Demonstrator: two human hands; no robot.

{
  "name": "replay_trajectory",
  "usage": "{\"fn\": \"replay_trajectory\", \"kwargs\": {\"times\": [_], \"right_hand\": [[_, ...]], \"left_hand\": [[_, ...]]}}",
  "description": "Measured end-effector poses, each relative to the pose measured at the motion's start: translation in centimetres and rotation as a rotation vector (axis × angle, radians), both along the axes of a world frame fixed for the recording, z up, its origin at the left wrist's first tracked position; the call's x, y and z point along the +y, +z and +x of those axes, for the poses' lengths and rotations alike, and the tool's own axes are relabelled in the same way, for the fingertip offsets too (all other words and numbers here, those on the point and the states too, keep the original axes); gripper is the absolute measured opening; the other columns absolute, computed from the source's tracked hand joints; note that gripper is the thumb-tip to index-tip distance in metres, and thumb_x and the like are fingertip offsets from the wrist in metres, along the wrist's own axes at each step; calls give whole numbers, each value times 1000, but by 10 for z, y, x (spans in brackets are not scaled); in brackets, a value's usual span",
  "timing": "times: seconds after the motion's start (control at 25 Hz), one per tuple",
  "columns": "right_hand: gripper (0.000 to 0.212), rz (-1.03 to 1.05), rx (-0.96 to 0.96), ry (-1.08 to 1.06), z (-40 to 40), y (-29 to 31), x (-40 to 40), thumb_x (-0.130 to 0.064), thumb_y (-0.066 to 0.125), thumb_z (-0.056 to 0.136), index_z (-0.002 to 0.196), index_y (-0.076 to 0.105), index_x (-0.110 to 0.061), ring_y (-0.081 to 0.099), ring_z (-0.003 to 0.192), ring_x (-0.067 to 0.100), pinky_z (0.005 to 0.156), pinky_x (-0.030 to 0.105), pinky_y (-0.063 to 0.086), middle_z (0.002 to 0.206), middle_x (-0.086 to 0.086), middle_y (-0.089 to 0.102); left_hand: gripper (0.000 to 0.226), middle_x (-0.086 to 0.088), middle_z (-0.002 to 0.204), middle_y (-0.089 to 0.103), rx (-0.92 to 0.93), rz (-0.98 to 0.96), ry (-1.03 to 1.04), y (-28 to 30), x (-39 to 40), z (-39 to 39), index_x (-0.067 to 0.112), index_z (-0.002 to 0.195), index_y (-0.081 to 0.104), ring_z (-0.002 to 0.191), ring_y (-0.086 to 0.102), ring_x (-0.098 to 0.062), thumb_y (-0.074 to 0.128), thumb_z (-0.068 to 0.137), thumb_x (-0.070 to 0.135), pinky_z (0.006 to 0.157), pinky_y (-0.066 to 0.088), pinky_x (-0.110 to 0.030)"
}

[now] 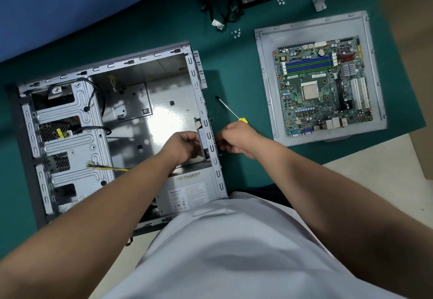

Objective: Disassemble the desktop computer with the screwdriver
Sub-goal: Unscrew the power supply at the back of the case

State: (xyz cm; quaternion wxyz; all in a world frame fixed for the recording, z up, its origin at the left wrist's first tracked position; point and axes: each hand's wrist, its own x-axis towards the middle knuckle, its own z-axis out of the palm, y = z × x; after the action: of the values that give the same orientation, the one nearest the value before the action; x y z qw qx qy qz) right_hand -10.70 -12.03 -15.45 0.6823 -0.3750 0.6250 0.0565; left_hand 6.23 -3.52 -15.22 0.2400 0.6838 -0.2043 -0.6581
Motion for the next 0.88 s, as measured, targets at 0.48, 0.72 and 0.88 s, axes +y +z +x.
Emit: {"fn": "replay_trajectory", "kwargs": {"times": [0.48,0.72,0.88], "right_hand": [[12,-593,-70,397,-19,-2,19,-24,78,88,88,66,-25,64,75,0,64,10,47,82,-13,70],[13,-544,-100,321,-19,-6,14,-15,78,86,85,70,-24,71,74,10,73,27,60,78,-6,75],[17,-488,-100,307,-17,-9,9,-12,75,83,78,70,-27,72,66,10,74,36,62,72,-9,75]], "left_hand": [[63,-2,58,71,4,-4,17,-1,0,0,17,57,76,48,64,-10,49,88,-30,66,49,-31],[68,-1,56,70,24,12,36,-1,-1,0,20,51,75,47,64,-9,48,88,-31,70,46,-35],[46,-1,60,72,-22,13,-8,2,0,0,10,72,72,50,65,-8,51,90,-27,72,48,-34]]}}
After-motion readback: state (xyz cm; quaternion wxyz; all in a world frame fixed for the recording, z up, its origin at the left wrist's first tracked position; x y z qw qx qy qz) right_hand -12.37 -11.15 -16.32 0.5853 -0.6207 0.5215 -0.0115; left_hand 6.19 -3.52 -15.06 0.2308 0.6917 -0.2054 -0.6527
